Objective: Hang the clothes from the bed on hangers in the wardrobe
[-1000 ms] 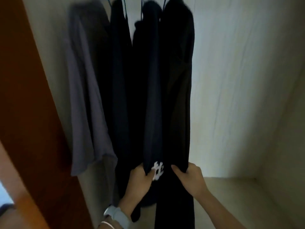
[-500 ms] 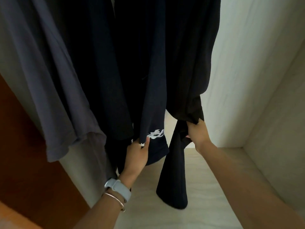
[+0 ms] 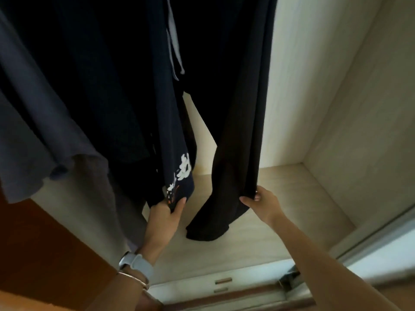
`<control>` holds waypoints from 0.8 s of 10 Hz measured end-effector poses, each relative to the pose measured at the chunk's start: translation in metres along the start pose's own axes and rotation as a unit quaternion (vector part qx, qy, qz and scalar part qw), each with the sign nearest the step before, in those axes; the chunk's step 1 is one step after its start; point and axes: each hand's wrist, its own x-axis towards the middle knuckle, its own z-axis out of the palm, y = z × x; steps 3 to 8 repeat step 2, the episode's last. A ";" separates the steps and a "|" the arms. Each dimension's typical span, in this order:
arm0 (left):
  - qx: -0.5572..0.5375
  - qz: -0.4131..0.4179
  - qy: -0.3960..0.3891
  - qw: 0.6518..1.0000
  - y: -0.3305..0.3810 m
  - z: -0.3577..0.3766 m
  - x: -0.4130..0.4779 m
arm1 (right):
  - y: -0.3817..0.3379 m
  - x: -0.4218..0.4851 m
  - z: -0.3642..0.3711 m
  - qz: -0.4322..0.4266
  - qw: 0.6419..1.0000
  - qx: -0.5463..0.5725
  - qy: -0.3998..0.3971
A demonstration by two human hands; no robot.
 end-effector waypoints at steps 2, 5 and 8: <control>0.040 -0.069 -0.212 0.974 -0.039 0.045 -0.035 | 0.088 -0.045 -0.014 0.117 0.992 0.023 -0.042; 0.040 -0.069 -0.212 0.974 -0.039 0.045 -0.035 | 0.088 -0.045 -0.014 0.117 0.992 0.023 -0.042; 0.040 -0.069 -0.212 0.974 -0.039 0.045 -0.035 | 0.088 -0.045 -0.014 0.117 0.992 0.023 -0.042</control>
